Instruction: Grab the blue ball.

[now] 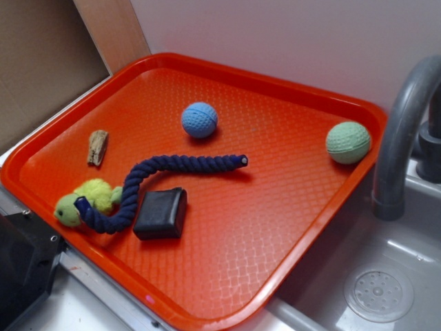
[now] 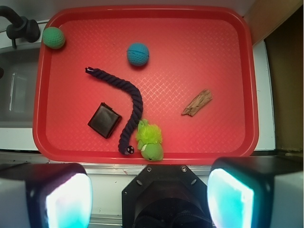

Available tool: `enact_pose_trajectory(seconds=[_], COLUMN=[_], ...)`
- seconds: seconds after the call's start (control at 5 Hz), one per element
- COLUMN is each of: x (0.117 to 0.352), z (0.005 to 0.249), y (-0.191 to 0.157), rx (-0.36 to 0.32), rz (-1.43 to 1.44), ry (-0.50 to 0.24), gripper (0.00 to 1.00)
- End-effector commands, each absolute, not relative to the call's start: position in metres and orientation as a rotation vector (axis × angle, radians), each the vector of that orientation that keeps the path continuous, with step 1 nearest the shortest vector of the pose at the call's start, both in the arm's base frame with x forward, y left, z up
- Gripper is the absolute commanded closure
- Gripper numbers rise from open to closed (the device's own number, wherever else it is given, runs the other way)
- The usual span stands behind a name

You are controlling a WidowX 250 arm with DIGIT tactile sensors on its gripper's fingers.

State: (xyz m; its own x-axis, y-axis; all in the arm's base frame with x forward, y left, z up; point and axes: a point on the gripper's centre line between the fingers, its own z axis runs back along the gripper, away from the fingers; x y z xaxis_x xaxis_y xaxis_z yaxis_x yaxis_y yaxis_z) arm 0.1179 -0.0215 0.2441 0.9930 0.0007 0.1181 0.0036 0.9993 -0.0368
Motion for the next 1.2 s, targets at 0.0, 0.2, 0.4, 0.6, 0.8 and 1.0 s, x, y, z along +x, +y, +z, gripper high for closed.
enact_pose_trajectory(seconds=[0.0, 0.2, 0.4, 0.6, 0.8, 1.0], x=[0.118, 0.161, 0.202, 0.236, 0.252, 0.272], z=[0.244, 0.209, 0.191, 0.153, 0.134, 0.090], y=[-0.022, -0.022, -0.030, -0.045, -0.049, -0.066], rx=[-0.037, -0.067, -0.088, -0.088, -0.022, -0.013], rz=[-0.001, 0.129, 0.140, 0.178, 0.223, 0.110], ry=[-0.118, -0.154, -0.242, -0.256, -0.331, -0.292], gripper=[0.00, 0.00, 0.00, 0.00, 0.00, 0.00])
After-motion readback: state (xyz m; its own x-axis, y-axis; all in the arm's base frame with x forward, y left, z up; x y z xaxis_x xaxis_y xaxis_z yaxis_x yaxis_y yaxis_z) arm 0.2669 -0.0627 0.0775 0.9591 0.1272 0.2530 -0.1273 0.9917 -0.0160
